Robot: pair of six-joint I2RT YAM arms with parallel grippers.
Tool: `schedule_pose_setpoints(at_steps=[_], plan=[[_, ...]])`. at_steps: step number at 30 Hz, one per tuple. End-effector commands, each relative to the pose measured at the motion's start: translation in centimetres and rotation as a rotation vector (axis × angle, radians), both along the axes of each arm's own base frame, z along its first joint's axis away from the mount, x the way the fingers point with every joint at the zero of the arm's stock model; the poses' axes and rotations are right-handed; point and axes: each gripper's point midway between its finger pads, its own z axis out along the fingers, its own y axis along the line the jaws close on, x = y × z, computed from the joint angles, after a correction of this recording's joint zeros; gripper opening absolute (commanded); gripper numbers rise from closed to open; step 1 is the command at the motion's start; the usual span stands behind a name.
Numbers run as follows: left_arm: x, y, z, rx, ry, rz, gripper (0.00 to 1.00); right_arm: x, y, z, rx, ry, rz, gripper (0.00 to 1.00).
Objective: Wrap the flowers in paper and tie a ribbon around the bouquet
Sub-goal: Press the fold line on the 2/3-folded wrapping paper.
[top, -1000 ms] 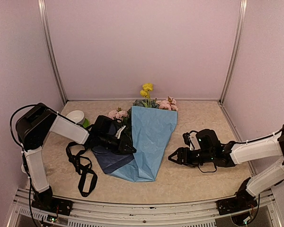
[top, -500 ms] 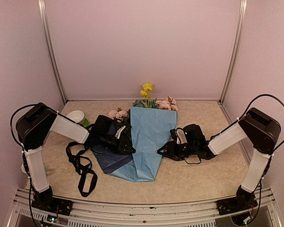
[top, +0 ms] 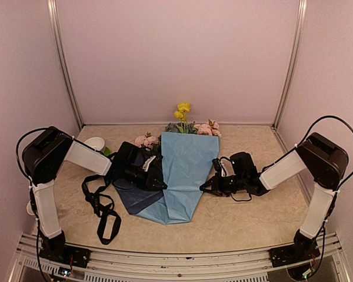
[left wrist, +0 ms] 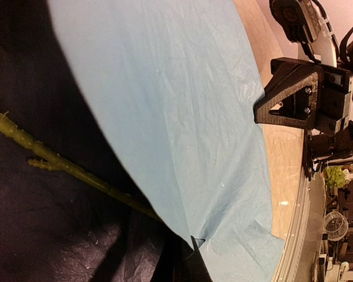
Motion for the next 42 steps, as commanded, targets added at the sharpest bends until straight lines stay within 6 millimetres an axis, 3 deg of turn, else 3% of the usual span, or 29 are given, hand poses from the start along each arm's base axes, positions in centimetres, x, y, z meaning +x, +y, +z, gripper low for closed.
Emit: schedule_pose_setpoints(at_steps=[1,4,9,12,15,18,22,24,31,35,38,42], plan=[[0.5,1.6,-2.1,0.070,0.025,0.029,0.00,1.1,-2.3,-0.1,-0.115,-0.024,-0.025,0.01],[0.3,1.6,-2.4,0.070,0.038,0.025,0.00,0.5,-2.5,0.4,-0.171,-0.025,0.013,0.17],[0.1,1.6,-2.7,0.069,0.044,0.022,0.00,-1.3,-3.7,2.6,-0.413,-0.112,0.007,0.44],[0.1,1.5,-2.8,0.067,0.049,0.023,0.00,-2.9,-2.9,4.4,-0.506,-0.185,0.008,0.51],[0.0,1.6,-3.1,0.071,0.053,0.027,0.00,-6.1,2.0,5.3,-0.453,-0.259,0.156,0.42],[0.0,1.6,-3.2,0.072,0.060,0.029,0.00,-8.7,6.6,3.9,-0.414,-0.264,0.313,0.30],[0.0,1.7,-3.3,0.077,0.059,0.033,0.00,-9.3,8.8,-0.2,-0.567,-0.212,0.404,0.05],[0.0,1.8,-3.3,0.079,0.062,0.034,0.00,-10.1,9.7,-1.7,-0.605,-0.198,0.457,0.00],[-0.1,1.8,-3.3,0.077,0.060,0.031,0.00,-16.5,10.6,-2.8,-0.574,-0.164,0.656,0.00],[-0.1,1.8,-3.4,0.079,0.061,0.030,0.00,-19.3,10.5,-1.2,-0.511,-0.160,0.715,0.00],[0.0,1.8,-3.3,0.078,0.058,0.031,0.00,-18.9,9.9,1.3,-0.489,-0.191,0.673,0.00],[-0.1,1.7,-3.4,0.078,0.060,0.028,0.00,-15.7,9.2,4.2,-0.455,-0.243,0.533,0.02]])
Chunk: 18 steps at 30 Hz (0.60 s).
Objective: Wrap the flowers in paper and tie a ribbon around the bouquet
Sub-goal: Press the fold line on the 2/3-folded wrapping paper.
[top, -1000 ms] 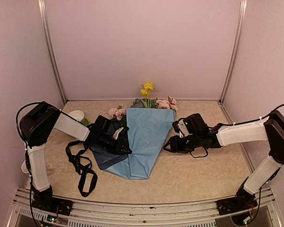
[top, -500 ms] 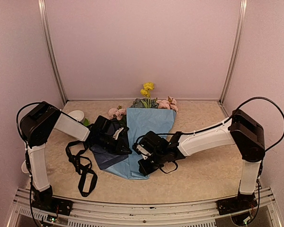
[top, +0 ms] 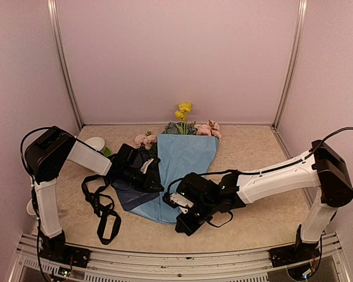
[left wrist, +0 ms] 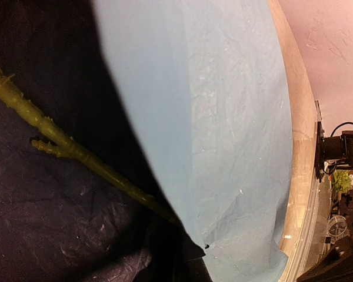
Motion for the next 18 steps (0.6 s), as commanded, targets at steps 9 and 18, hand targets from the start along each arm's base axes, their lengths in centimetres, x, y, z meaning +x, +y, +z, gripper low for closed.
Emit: schedule_pose_setpoints(at_steps=[9,18], plan=[[-0.4,0.7,-1.6,0.037,0.029,0.011,0.00,7.5,-0.9,-1.2,-0.070,-0.079,-0.239,0.00],[-0.4,0.7,-1.6,0.039,0.028,0.008,0.00,1.0,-1.9,-4.5,-0.132,0.010,-0.054,0.00]])
